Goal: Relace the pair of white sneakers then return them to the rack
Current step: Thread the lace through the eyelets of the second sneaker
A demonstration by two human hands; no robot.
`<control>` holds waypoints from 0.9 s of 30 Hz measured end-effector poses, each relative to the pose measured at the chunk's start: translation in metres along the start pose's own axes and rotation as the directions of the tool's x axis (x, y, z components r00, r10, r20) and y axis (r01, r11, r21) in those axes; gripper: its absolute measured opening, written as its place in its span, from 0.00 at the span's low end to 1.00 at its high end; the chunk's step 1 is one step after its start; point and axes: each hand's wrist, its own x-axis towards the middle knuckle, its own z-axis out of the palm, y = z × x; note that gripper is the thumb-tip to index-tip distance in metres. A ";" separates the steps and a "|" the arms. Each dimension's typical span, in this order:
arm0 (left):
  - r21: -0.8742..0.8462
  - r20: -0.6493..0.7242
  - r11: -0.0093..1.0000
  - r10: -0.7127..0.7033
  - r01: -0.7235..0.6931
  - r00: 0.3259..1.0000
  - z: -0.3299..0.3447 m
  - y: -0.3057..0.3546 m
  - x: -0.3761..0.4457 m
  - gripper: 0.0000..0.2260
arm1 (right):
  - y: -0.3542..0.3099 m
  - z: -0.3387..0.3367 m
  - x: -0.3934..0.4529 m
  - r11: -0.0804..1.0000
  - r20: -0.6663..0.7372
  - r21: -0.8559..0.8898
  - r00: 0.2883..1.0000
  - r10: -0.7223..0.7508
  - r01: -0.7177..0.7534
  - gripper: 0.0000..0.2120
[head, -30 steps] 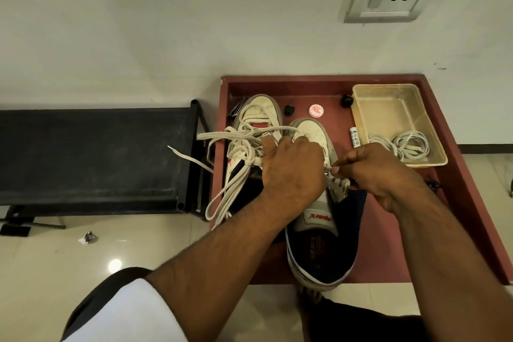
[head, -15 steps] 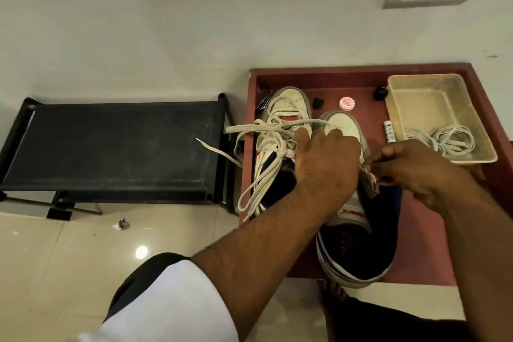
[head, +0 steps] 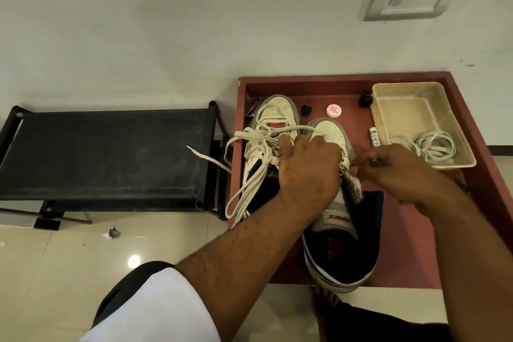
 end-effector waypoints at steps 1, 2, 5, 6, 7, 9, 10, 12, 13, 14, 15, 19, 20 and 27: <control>-0.004 0.003 1.000 -0.001 0.001 1.000 0.000 0.000 0.000 0.07 | 0.002 0.003 0.000 0.999 0.074 -0.044 0.997 0.016 -0.013 0.02; -0.017 0.012 1.000 -0.003 0.003 1.000 0.001 -0.001 0.000 0.07 | 0.002 0.004 0.000 0.998 0.090 -0.054 0.996 0.019 -0.014 0.03; -0.028 0.019 1.000 0.001 -0.001 1.000 0.001 -0.002 0.000 0.07 | 0.000 -0.004 0.001 0.981 -0.227 0.166 0.972 -0.058 0.097 0.06; -0.030 0.013 1.000 0.006 -0.006 1.000 0.001 -0.002 0.001 0.07 | -0.002 -0.013 -0.001 0.899 -0.392 0.387 0.919 -0.042 0.206 0.09; -0.032 0.005 0.999 0.007 -0.007 1.000 0.002 -0.003 0.001 0.07 | -0.002 -0.024 -0.003 0.703 -0.494 0.613 0.870 -0.015 0.360 0.11; -0.029 -0.001 1.000 0.005 -0.005 1.000 0.002 -0.004 0.001 0.07 | -0.002 -0.038 -0.007 0.214 -0.527 0.824 0.848 -0.047 0.524 0.13; -0.021 0.001 1.000 0.007 -0.007 1.000 0.002 -0.004 0.001 0.07 | -0.003 -0.039 -0.010 0.066 -0.486 0.870 0.873 -0.040 0.488 0.13; -0.014 -0.001 1.000 0.011 -0.011 1.000 0.002 -0.004 0.001 0.08 | -0.002 -0.036 -0.010 0.146 -0.378 0.916 0.926 0.004 0.373 0.13; -0.017 0.000 1.000 0.013 -0.013 1.000 0.001 -0.003 0.000 0.08 | -0.002 -0.031 -0.011 0.355 -0.341 0.881 0.940 0.021 0.311 0.14; -0.022 0.004 1.000 0.011 -0.011 1.000 0.001 -0.003 0.000 0.08 | 0.000 -0.025 -0.010 0.605 -0.295 0.762 0.955 0.007 0.231 0.16; -0.024 0.007 1.000 0.009 -0.009 1.000 0.000 -0.003 0.000 0.08 | 0.002 -0.019 -0.009 0.816 -0.240 0.560 0.971 -0.010 0.147 0.17; -0.014 -0.004 1.000 0.010 -0.010 1.000 0.000 -0.002 0.000 0.07 | 0.009 0.001 -0.002 0.995 0.069 -0.075 0.996 -0.053 0.058 0.03; -0.015 -0.005 1.000 0.009 -0.009 1.000 0.001 -0.003 0.000 0.07 | 0.010 0.005 -0.001 0.991 0.079 -0.110 0.995 -0.065 0.074 0.03; -0.011 0.048 1.000 -0.011 0.011 0.999 0.001 -0.005 0.003 0.10 | 0.034 -0.044 -0.041 0.987 -0.135 -0.104 0.985 0.105 -0.120 0.05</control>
